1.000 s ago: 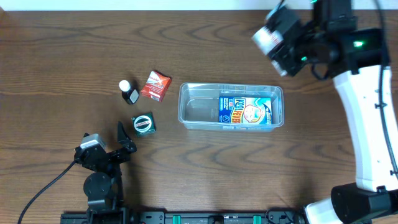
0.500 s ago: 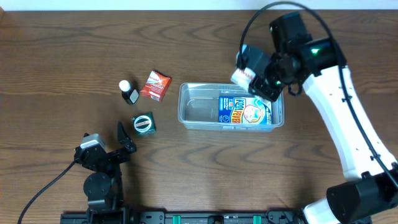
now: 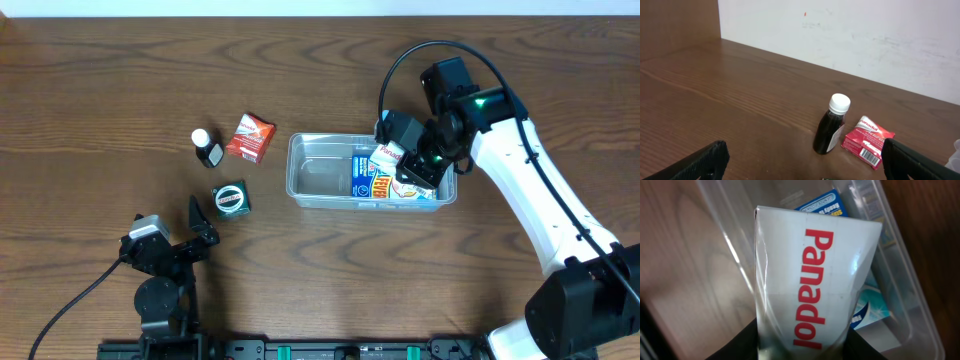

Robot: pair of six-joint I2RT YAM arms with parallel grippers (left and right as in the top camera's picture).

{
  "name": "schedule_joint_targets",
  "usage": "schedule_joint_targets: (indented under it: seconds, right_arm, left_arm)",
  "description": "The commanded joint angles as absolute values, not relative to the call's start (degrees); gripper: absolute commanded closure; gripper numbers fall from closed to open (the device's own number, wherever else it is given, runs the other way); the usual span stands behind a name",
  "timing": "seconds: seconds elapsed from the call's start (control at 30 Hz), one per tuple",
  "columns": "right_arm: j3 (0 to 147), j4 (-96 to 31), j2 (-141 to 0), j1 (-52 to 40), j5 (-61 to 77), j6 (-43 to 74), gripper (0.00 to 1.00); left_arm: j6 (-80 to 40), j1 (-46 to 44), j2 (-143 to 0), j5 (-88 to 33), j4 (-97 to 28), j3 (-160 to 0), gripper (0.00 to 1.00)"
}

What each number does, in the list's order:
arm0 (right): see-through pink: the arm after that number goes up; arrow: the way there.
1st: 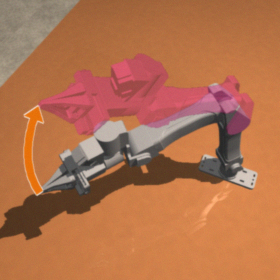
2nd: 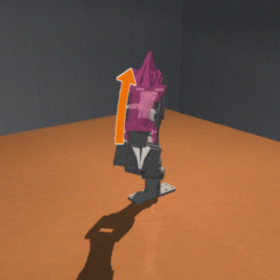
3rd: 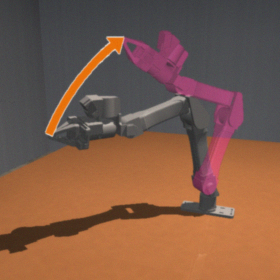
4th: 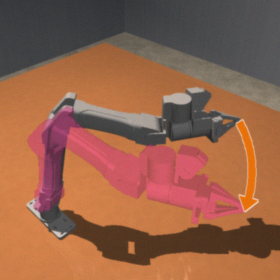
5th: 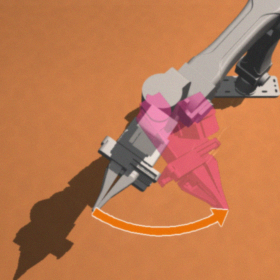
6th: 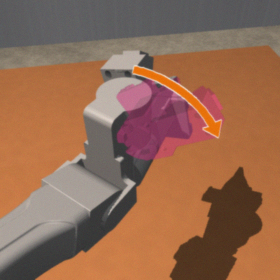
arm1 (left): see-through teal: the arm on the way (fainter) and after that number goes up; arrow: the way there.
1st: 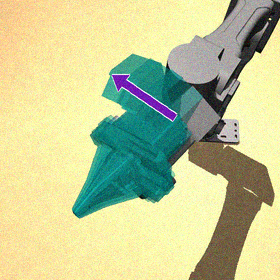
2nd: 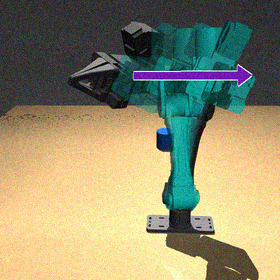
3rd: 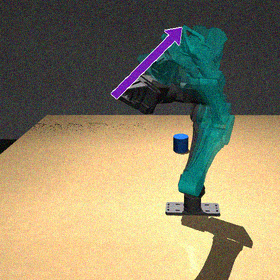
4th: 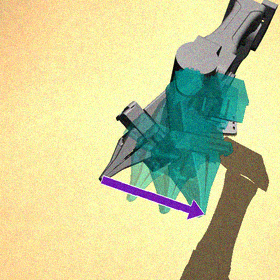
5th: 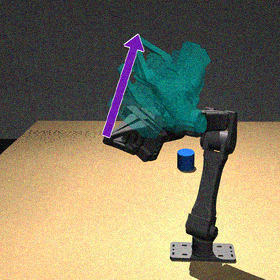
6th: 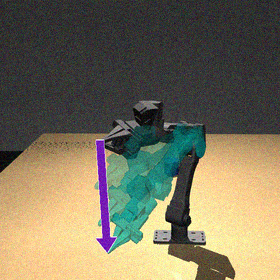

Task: Pack container
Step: 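Carry the white Panadol box with right gripper over the container, then lower the white box beside the blue box and release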

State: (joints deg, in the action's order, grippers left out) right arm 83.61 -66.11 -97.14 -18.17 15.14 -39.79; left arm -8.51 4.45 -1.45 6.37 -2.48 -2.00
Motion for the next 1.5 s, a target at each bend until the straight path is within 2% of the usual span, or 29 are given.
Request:
schedule_joint_targets:
  seconds: [0.0, 0.33, 0.57, 0.93, 1.27, 1.4, 1.47]
  right_arm:
    - [82.28, -64.6, -97.93, -18.39, 12.69, -41.19, 0.6]
    - [79.37, -61.41, -97.95, -18.39, 7.44, -57.43, 0.67]
    - [79.37, -58.17, -97.95, -18.33, 5.8, -64.84, 0.63]
    - [79.31, -56.71, -98.28, -17.8, 8.25, -65.47, 0.62]
    - [78.94, -57.49, -102.13, -17.8, 9.47, -65.47, 0.67]
    - [78.94, -57.39, -103.92, -17.8, 9.47, -65.47, 0.65]
    - [78.94, -57.39, -104.64, -17.8, 9.47, -65.47, 0.6]
  left_arm:
    - [-7.53, 4.54, -1.45, 6.5, -3.57, -0.23, 0.02]
    - [-7.53, 4.54, -1.45, 6.5, -3.57, -0.23, 0.02]
    - [-7.53, 4.54, -1.45, 6.5, -3.57, -0.23, 0.02]
    - [-7.53, 4.54, -1.45, 6.5, -3.57, -0.23, 0.02]
    - [-7.53, 4.54, -1.45, 6.5, -3.57, -0.23, 0.02]
    - [-7.53, 4.54, -1.45, 6.5, -3.57, -0.23, 0.02]
    - [-7.53, 4.54, -1.45, 6.5, -3.57, -0.23, 0.02]
